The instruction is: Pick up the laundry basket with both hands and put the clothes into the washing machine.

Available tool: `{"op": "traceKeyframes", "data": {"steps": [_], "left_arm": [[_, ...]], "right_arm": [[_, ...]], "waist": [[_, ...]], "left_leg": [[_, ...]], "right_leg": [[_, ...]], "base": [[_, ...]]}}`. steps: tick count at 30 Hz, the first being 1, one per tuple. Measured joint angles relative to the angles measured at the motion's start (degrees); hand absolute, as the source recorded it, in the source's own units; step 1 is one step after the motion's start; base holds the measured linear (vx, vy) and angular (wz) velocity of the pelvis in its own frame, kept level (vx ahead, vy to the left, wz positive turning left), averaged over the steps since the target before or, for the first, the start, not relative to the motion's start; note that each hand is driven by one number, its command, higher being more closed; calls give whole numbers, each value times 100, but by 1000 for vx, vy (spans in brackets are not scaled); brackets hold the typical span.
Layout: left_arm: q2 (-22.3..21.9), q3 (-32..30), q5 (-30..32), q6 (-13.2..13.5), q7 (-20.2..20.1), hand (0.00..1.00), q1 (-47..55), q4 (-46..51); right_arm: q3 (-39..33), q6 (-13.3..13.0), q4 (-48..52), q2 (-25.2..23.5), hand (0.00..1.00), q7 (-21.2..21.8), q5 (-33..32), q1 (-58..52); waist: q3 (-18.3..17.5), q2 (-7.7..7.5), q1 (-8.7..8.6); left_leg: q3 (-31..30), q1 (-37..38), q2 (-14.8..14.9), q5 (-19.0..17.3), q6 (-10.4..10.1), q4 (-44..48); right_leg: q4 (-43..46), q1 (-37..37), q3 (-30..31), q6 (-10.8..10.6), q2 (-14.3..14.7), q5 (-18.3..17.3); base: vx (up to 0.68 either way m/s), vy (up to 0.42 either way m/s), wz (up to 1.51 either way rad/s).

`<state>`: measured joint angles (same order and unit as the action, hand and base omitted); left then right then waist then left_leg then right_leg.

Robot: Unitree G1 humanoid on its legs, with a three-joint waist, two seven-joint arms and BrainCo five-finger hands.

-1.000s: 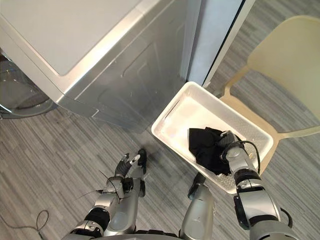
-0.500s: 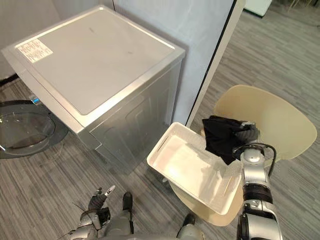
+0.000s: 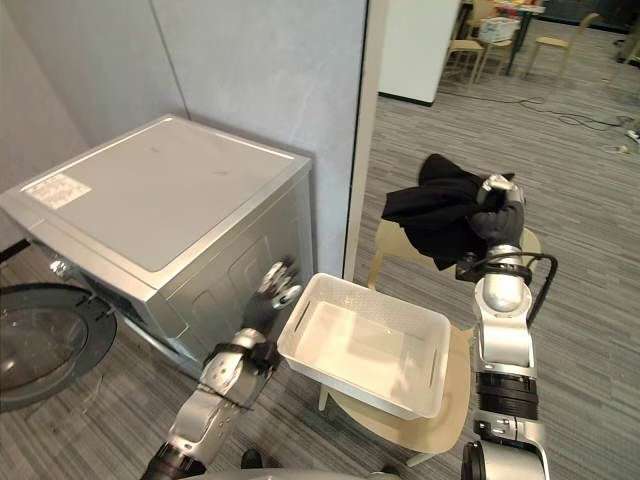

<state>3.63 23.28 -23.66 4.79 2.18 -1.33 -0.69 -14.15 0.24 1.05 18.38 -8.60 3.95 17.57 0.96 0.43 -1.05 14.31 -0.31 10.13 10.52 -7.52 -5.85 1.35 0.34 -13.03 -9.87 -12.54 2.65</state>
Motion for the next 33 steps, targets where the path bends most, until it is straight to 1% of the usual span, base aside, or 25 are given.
{"op": "traceKeyframes", "data": {"steps": [2,3,4,7,8,10,12,13,17,18,20,22,25,29,30,33], "left_arm": [[-19,224,-139,11,-79,0,-263,34],[-21,372,-294,13,-96,0,-464,33],[-26,497,-374,13,-99,0,-639,20],[-93,854,-482,12,-100,0,-1053,-122],[-128,893,-482,12,-99,0,-1103,-182],[-180,1058,-485,12,-91,0,-1269,-391],[-216,1109,-512,10,-89,0,-1396,-536],[-267,1127,-626,10,-73,0,-1537,-701],[-320,1278,-809,14,-25,0,-1838,-988],[-373,1290,-822,15,17,0,-1887,-1079],[-479,1393,-822,15,76,0,-2102,-1295],[-499,1463,-827,21,172,0,-2287,-1350],[-546,1475,-844,75,211,0,-2433,-1350],[-586,1477,-966,157,331,0,-2530,-1350],[-587,1476,-986,216,344,0,-2543,-1337],[-586,1468,-1064,240,418,0,-2666,-1328]], "right_arm": [[186,-19,228,-16,100,4,-10,3],[290,-43,434,-77,100,4,-61,3],[364,-107,655,-174,100,3,-147,-5],[511,-267,1144,-324,100,20,-250,-8],[562,-303,1204,-350,100,39,-307,-8],[749,-419,1458,-511,100,127,-429,-40],[903,-443,1680,-627,100,143,-509,-107],[1042,-466,1879,-742,100,149,-592,-236],[1378,-520,2103,-957,100,232,-683,-470],[1435,-540,2124,-997,100,251,-685,-512],[1504,-582,2321,-1031,100,267,-685,-676],[1588,-623,2456,-1083,100,268,-687,-688],[1741,-658,2656,-1122,100,279,-752,-715],[1859,-717,2810,-1124,100,352,-857,-895],[1937,-734,2814,-1125,100,367,-859,-910],[1989,-738,2883,-1128,100,380,-857,-911]], "waist": [[-38,47,-10],[-54,72,-61],[-71,91,-148],[-84,94,-177],[-112,97,-178],[-219,102,-237],[-234,97,-282],[-243,84,-285],[-331,45,-307],[-370,29,-341],[-439,-7,-357],[-452,-12,-409],[-458,-11,-452],[-579,-10,-456],[-612,-12,-454],[-630,-18,-449]], "left_leg": [[134,77,15,-13,-1,0],[211,121,36,-29,-21,0],[236,126,63,-29,-21,0],[302,186,115,-28,-22,-1],[316,198,121,-28,-22,-1],[326,205,127,-32,-25,-2],[340,215,128,-32,-25,-2],[362,238,128,-33,-27,-2],[472,315,127,-53,-38,-3],[473,317,127,-57,-43,-3],[473,316,128,-60,-45,-4],[470,316,130,-81,-61,-5],[475,321,135,-92,-55,-5],[507,324,139,-98,-47,-5],[567,368,149,-108,-57,-5],[639,381,161,-118,-56,-5]], "right_leg": [[-48,-12,147,5,20,55],[-62,-23,227,10,42,72],[-57,-43,247,14,64,76],[-54,-49,356,22,130,82],[-53,-48,368,22,135,81],[-51,-49,379,22,141,81],[-46,-50,395,22,143,81],[-40,-48,418,22,144,81],[-24,-52,533,21,145,81],[-21,-53,534,20,146,80],[-10,-54,538,18,146,78],[14,-54,539,17,145,77],[49,-59,551,11,147,72],[53,-80,584,11,151,72],[57,-113,646,11,165,72],[84,-167,712,11,180,72]], "base": [[-19,-1,-44],[-23,-12,-30],[-17,-12,-25],[-11,-14,-16],[-2,-10,-10],[5,-4,-2],[1,-1,-3],[-2,0,-8],[-5,1,-14],[0,0,0],[0,0,0],[0,0,0],[0,0,0],[-4,1,-4],[-14,2,-18],[-25,0,-15]]}}
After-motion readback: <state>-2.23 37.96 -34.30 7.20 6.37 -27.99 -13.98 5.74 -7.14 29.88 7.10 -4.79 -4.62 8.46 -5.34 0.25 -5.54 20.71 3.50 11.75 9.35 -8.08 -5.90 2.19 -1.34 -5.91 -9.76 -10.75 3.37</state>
